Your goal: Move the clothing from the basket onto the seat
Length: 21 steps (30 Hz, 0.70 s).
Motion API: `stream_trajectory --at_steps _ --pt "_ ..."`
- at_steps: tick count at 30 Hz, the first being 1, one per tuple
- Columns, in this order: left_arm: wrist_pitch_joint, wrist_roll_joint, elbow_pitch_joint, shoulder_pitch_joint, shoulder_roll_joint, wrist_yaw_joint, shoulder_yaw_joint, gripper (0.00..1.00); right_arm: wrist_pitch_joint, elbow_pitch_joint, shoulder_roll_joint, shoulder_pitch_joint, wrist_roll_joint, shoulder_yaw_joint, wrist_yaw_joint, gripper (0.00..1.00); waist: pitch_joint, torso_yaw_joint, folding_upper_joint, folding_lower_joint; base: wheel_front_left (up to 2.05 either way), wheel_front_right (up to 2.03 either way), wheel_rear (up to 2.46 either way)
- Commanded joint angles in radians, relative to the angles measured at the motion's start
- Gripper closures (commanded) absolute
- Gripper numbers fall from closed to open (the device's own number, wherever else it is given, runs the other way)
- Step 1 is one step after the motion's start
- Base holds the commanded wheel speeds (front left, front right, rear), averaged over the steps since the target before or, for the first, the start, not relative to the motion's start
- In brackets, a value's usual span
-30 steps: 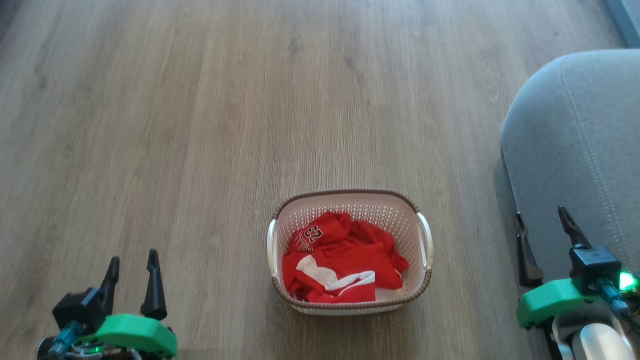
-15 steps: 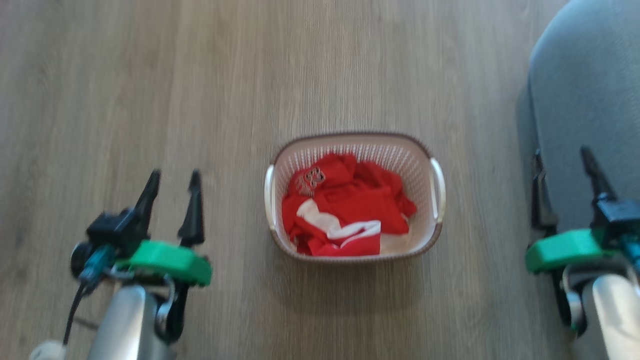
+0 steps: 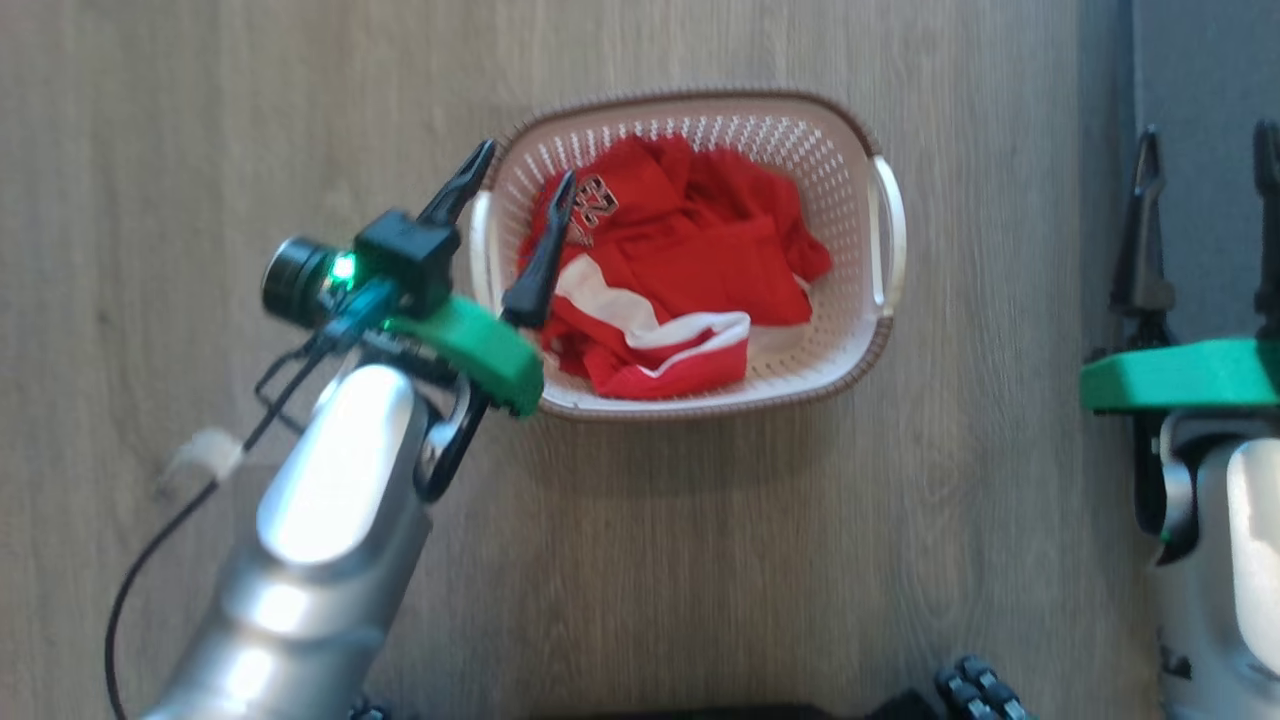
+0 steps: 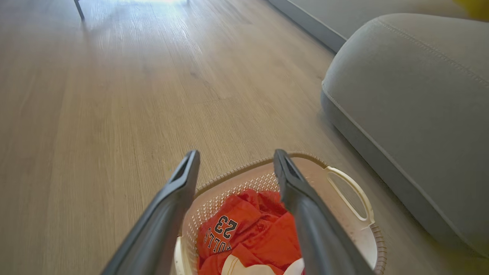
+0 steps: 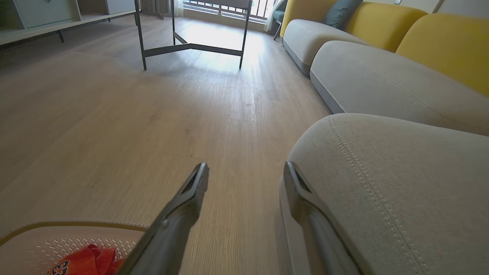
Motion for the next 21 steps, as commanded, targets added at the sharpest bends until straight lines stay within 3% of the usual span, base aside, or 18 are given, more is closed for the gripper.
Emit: stream_trajectory --at_steps 1,9,21 --pt "0.001 0.014 0.011 -0.053 0.024 -0.006 0.003 0.0 -0.012 -0.047 0.004 -0.011 -0.009 0.018 0.007 0.0 0.066 -0.048 0.0 -0.0003 0.0 0.0 0.0" --pt "0.058 0.022 0.184 -0.23 0.006 -0.006 -0.093 0.0 -0.012 -0.09 0.027 -0.031 -0.008 0.019 0.007 0.0 0.149 -0.096 0.0 -0.0003 0.0 0.0 0.0" --pt "0.226 0.006 0.429 -0.414 -0.013 0.006 -0.209 0.0 -0.012 -0.137 0.05 -0.037 0.001 0.038 0.007 0.0 0.24 -0.163 0.0 -0.0003 0.0 0.0 0.0"
